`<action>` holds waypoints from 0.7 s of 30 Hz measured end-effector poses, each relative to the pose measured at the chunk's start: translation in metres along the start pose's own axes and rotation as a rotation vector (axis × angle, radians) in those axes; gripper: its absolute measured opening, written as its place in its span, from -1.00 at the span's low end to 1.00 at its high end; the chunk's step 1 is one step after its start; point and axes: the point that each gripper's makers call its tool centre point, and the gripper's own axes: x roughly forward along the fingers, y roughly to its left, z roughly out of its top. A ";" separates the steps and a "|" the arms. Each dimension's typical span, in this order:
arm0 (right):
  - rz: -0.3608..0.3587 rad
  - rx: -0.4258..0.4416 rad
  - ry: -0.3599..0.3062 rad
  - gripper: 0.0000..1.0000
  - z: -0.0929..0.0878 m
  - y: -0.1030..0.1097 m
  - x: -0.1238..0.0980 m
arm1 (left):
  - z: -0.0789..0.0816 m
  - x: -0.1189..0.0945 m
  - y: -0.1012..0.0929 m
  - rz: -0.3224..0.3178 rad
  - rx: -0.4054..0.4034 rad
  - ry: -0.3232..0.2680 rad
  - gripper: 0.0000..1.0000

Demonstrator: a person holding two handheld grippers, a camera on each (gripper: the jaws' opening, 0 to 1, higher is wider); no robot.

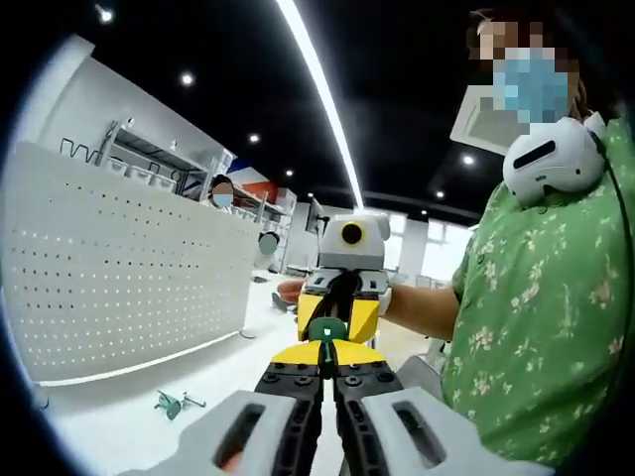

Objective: Insert the hook assembly into the mounting plate slot until the hook locks in place.

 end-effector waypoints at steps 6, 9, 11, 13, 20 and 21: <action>-0.032 0.003 -0.007 -0.67 0.000 -0.008 -0.002 | -0.002 -0.002 0.007 0.041 -0.004 -0.002 -0.97; -0.040 0.009 -0.006 -0.65 -0.001 -0.010 -0.002 | -0.001 -0.002 0.012 0.069 -0.008 -0.013 -0.97; -0.050 0.010 -0.007 -0.65 -0.001 -0.012 -0.003 | -0.002 -0.002 0.015 0.090 -0.012 -0.013 -0.97; -0.075 0.010 -0.007 -0.63 -0.001 -0.017 -0.003 | -0.001 -0.002 0.019 0.113 -0.018 -0.025 -0.97; -0.148 -0.008 -0.012 -0.62 -0.001 -0.032 -0.007 | 0.004 -0.004 0.030 0.195 -0.015 -0.044 -0.97; -0.160 -0.012 -0.018 -0.62 0.000 -0.034 -0.007 | 0.005 -0.004 0.031 0.203 -0.012 -0.045 -0.97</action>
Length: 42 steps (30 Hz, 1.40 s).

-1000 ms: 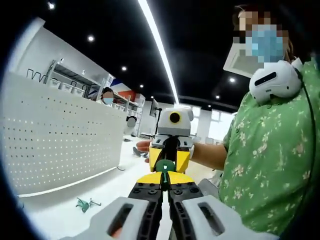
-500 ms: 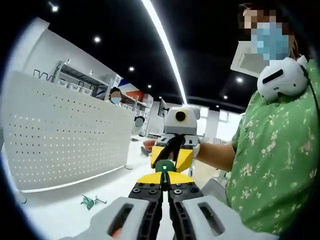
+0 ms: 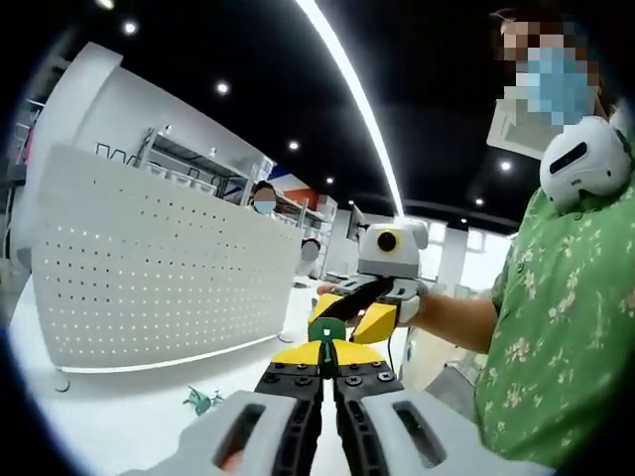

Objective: Insert the hook assembly into the mounting plate slot until the hook locks in place.

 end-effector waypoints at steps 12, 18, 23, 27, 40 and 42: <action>-0.141 0.004 -0.003 -0.60 0.001 -0.025 -0.006 | 0.006 -0.001 0.024 0.194 0.042 -0.007 -0.96; -0.208 0.050 -0.013 -0.56 -0.002 -0.039 -0.013 | 0.005 -0.005 0.041 0.294 0.039 0.005 -0.96; -0.275 0.046 -0.002 -0.51 -0.005 -0.051 -0.020 | 0.005 -0.010 0.058 0.384 0.032 0.010 -0.96; -0.301 0.059 0.001 -0.50 -0.007 -0.056 -0.025 | 0.007 -0.012 0.068 0.439 0.056 0.018 -0.96; -0.434 0.090 -0.059 -0.40 0.001 -0.072 -0.050 | 0.017 -0.016 0.101 0.540 0.068 0.013 -0.96; -0.452 0.100 -0.064 -0.38 0.000 -0.074 -0.053 | 0.018 -0.016 0.108 0.552 0.069 0.010 -0.96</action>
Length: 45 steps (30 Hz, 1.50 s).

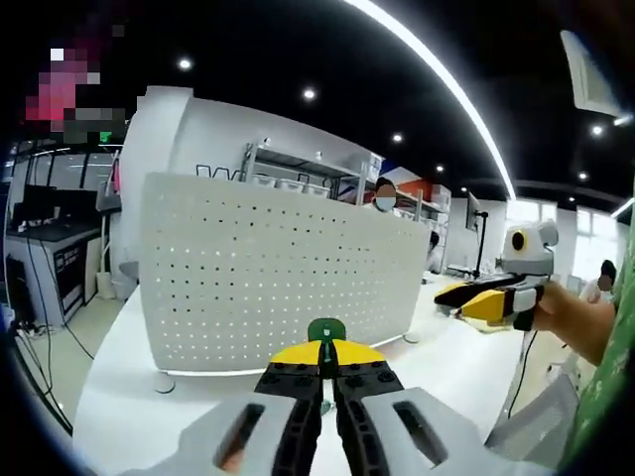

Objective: Insert the hook assembly into the mounting plate slot until the hook locks in place.

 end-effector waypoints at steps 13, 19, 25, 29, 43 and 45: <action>-0.048 0.014 -0.027 -0.31 0.007 -0.013 -0.005 | 0.043 0.023 0.056 0.119 0.034 -0.068 -0.96; -0.059 0.015 -0.026 -0.30 0.006 -0.017 -0.007 | 0.078 0.037 0.088 0.197 0.074 -0.125 -0.96; -0.077 0.018 -0.024 -0.31 0.005 -0.023 -0.011 | 0.103 0.049 0.110 0.261 0.098 -0.167 -0.96; -0.084 0.017 -0.027 -0.31 0.007 -0.025 -0.014 | 0.116 0.058 0.124 0.299 0.105 -0.184 -0.96; -0.115 0.017 -0.024 -0.34 0.007 -0.036 -0.019 | 0.131 0.081 0.157 0.376 0.131 -0.180 -0.96; -0.119 0.017 -0.022 -0.34 0.006 -0.037 -0.020 | 0.133 0.084 0.161 0.384 0.139 -0.179 -0.96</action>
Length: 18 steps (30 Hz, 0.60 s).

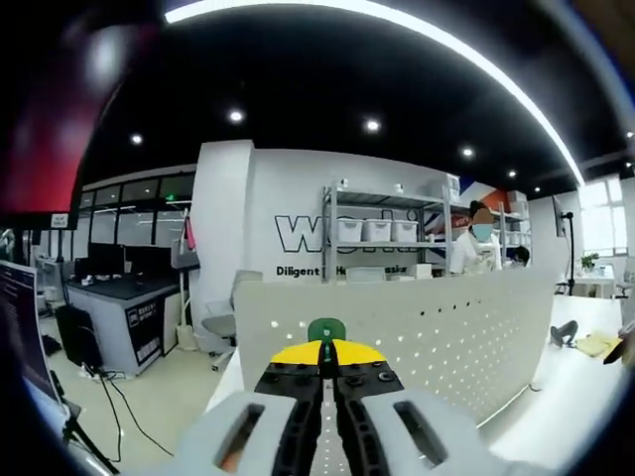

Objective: Insert the hook assembly into the mounting plate slot until the hook locks in place.

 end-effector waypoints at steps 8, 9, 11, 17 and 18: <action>-0.010 0.001 0.007 -0.36 -0.001 -0.005 0.001 | -0.001 0.016 0.005 0.017 0.014 -0.001 -0.96; -0.011 -0.001 0.008 -0.36 -0.001 -0.005 0.001 | -0.001 0.017 0.005 0.017 0.015 0.000 -0.96; -0.013 -0.004 0.008 -0.36 0.000 -0.006 0.001 | -0.003 0.023 0.008 0.020 0.019 0.004 -0.96; -0.021 -0.002 0.016 -0.38 -0.002 -0.010 0.000 | -0.007 0.031 0.012 0.029 0.029 0.009 -0.96; -0.023 0.000 0.018 -0.38 -0.003 -0.010 0.001 | -0.007 0.032 0.013 0.031 0.029 0.008 -0.96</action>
